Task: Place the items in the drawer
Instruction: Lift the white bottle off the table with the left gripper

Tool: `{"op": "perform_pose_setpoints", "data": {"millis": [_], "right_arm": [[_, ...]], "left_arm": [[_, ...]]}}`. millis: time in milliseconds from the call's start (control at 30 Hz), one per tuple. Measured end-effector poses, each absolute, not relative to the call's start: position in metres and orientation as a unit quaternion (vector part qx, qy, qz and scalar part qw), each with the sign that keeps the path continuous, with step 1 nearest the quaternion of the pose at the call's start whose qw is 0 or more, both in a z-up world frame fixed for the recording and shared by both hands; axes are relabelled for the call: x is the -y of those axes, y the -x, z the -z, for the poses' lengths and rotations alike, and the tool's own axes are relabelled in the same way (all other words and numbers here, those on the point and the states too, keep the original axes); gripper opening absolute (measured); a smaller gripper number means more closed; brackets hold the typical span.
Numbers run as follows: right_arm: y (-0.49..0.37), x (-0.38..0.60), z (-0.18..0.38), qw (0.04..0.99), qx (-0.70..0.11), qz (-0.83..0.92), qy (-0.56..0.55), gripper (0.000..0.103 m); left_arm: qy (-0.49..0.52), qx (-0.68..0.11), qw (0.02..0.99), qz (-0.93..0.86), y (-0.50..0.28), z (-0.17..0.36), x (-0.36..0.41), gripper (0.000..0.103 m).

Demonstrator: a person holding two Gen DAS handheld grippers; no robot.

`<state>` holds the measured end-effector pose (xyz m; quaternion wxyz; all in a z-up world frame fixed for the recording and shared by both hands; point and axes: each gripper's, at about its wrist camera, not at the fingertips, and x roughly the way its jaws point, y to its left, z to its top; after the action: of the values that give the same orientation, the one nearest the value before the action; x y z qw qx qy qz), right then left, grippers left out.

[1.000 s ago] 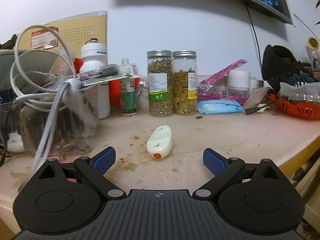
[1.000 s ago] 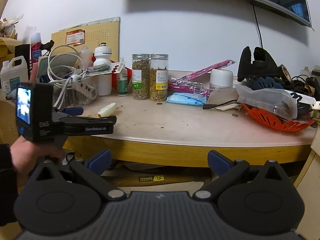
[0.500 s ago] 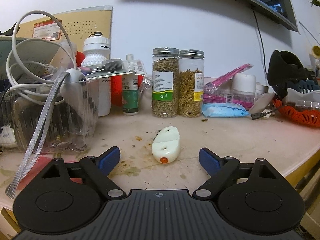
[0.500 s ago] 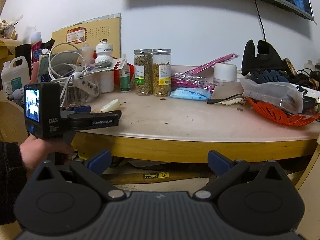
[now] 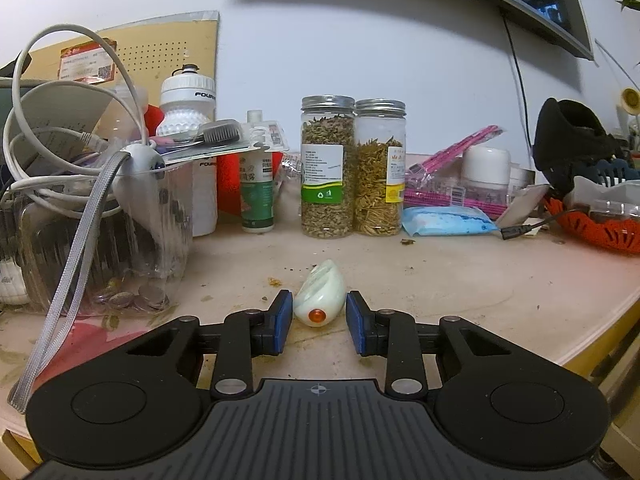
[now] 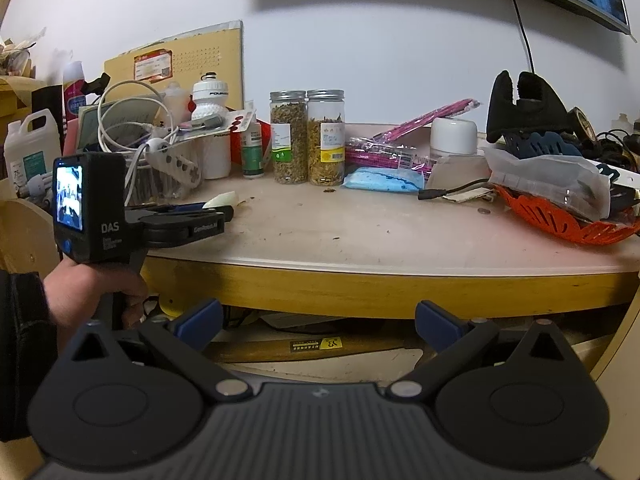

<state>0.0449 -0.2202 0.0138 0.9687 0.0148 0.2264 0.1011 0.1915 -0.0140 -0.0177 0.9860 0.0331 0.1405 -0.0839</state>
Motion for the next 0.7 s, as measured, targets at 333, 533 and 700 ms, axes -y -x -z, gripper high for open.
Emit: {"op": "perform_pose_setpoints", "data": {"millis": [333, 533, 700], "right_arm": [[-0.045, 0.221, -0.014, 0.969, -0.226, -0.099, -0.015, 0.103], [-0.045, 0.221, -0.014, 0.969, -0.226, -0.098, -0.015, 0.103], [-0.045, 0.221, -0.015, 0.969, -0.225, -0.098, -0.014, 0.103]], "left_arm": [[-0.043, -0.138, 0.986, 0.088, -0.183, 0.013, 0.016, 0.028], [-0.045, -0.154, 0.983, 0.089, -0.18, 0.012, 0.015, 0.028], [-0.054, -0.161, 0.981, 0.094, -0.177, 0.013, 0.017, 0.028]]}}
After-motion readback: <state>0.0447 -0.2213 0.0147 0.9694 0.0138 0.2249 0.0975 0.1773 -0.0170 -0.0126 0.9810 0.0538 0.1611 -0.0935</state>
